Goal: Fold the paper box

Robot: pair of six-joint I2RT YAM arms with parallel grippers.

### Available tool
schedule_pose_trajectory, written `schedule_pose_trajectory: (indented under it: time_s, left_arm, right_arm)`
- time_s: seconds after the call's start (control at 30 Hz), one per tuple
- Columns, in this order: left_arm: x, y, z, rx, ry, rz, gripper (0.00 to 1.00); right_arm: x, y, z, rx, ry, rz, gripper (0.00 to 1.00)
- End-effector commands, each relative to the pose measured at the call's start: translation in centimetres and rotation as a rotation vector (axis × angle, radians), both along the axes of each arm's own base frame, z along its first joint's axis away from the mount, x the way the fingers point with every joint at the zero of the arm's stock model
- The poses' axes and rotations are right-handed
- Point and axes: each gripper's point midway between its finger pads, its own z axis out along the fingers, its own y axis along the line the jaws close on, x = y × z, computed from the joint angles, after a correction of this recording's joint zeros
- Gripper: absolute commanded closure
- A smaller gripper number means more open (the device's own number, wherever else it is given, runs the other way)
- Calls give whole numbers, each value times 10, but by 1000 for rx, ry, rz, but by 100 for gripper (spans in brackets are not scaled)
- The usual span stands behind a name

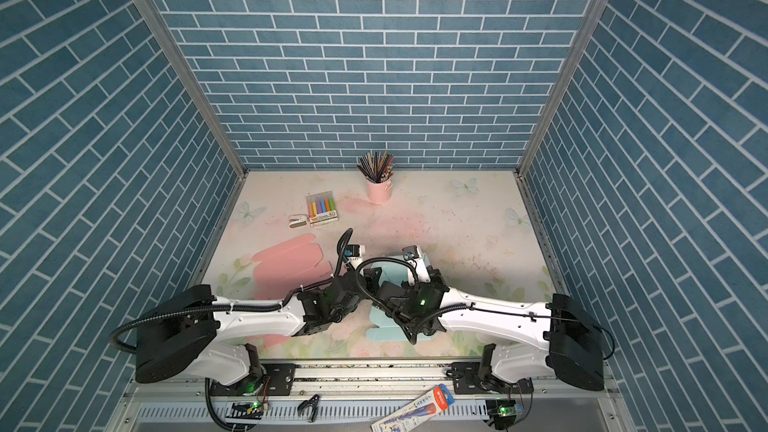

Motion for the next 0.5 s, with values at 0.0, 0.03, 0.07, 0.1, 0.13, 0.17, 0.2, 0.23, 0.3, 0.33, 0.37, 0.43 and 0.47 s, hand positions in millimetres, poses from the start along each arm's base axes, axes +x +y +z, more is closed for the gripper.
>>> schedule_pose_trajectory:
  time_s: [0.0,0.03,0.07,0.1,0.13,0.17,0.2,0.23,0.3,0.33,0.37,0.43,0.47]
  left_arm:
    - [2,-18,31,-124,-40,-3,100]
    - [2,-18,30,-119,-41,-1,100]
    - [3,-17,28,-112,-41,4,100]
    - [3,-15,26,-103,-41,11,100]
    - [4,-14,24,-94,-39,18,100]
    - [4,-12,23,-88,-38,23,100]
    - [5,-10,20,-76,-38,29,100]
    - [5,-9,20,-70,-41,34,100]
    - [7,-4,18,-50,-48,46,100]
    - [8,-3,17,-44,-49,48,100]
    - [9,0,16,-35,-53,51,100]
    - [10,2,16,-19,-62,45,100]
    - [11,3,16,-8,-70,39,100]
  right_arm:
    - [-6,3,2,10,14,10,91]
    - [-7,5,4,23,14,17,88]
    - [-9,8,6,41,16,27,86]
    - [-10,11,8,64,17,40,83]
    - [-12,13,10,87,18,51,80]
    - [-14,16,12,117,23,66,76]
    - [-15,18,14,144,27,85,73]
    - [-17,21,16,174,32,104,71]
    - [-23,30,24,246,55,169,65]
    - [-26,35,28,289,64,197,63]
    - [-29,41,32,335,77,239,58]
    - [-36,51,42,414,92,318,52]
    - [-40,54,49,457,95,356,49]
